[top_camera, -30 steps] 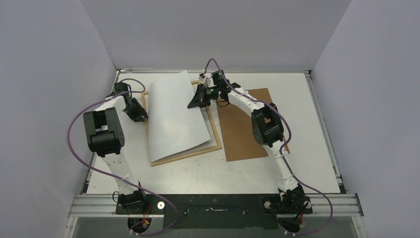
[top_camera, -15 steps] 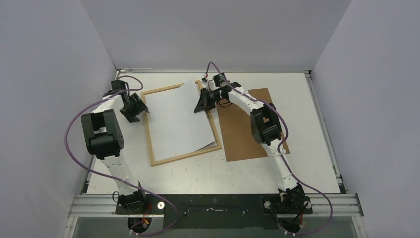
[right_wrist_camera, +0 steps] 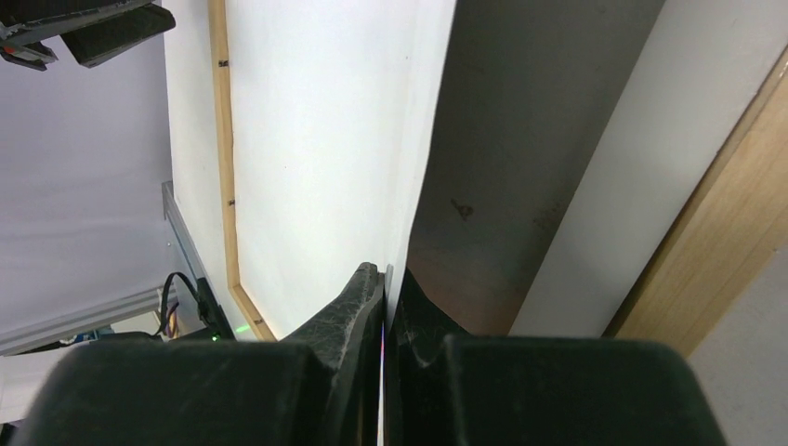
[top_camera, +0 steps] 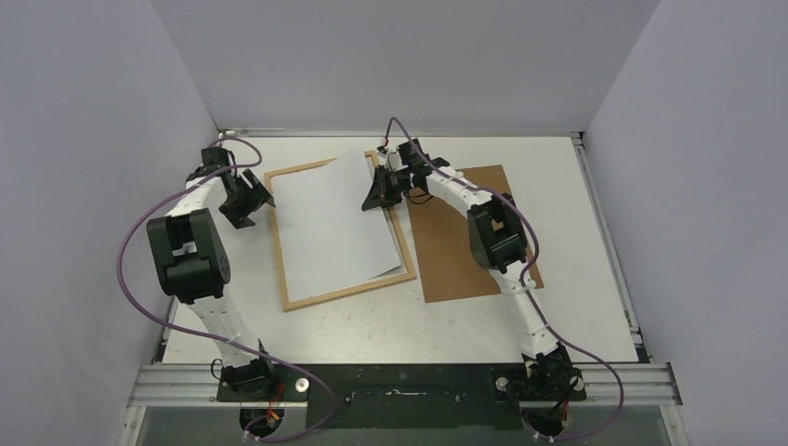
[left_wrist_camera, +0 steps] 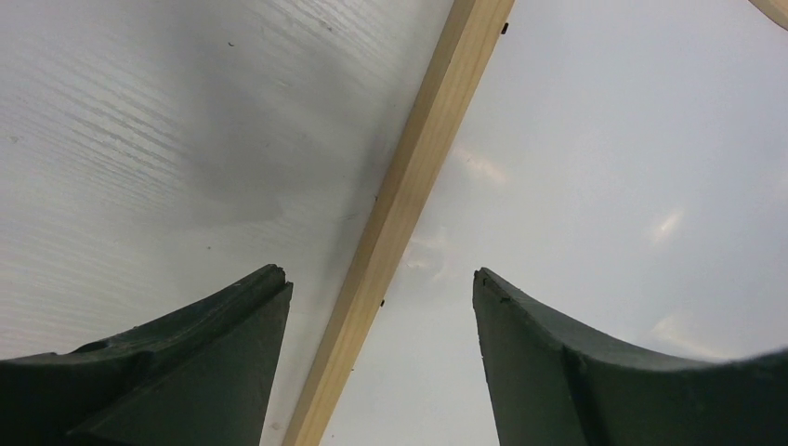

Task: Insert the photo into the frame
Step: Turn over the photo from the photo frame.

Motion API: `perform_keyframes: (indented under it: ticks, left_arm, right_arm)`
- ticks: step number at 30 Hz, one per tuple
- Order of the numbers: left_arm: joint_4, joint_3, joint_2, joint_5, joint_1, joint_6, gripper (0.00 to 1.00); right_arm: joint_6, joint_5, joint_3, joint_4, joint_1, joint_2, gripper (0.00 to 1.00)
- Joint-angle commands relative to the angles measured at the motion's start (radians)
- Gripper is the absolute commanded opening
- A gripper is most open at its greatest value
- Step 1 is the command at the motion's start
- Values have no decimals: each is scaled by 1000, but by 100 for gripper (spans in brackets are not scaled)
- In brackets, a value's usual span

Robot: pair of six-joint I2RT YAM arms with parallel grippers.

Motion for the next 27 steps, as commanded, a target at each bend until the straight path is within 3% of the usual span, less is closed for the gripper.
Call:
perform_keyframes:
  ticks: [1,5,8,10,12,16,22,27]
  left_arm:
    - [-10,28,-52,-10,12,11,70]
    - [-10,23,-47,9,12,12,72]
    - [-6,19,-44,18,12,13,74]
    - [-6,18,-46,17,12,13,75]
    - [-10,22,-47,19,14,15,76]
    - [-27,37,-56,17,14,21,78]
    - [-67,67,-76,43,14,59,79]
    - [-64,73,-113,112,8,77,79]
  right_arm:
    - [-19,28,-8,73,12,-22,2]
    - [-52,35,-6,37,19,-23,6]
    - [-60,44,-6,13,21,-26,16]
    - [-66,57,-4,-8,21,-38,26]
    - [-67,78,4,-37,20,-51,43]
    - [-68,122,46,-115,12,-71,62]
    - [-88,186,55,-234,-30,-149,73]
    - [-102,255,-89,-246,-101,-294,78]
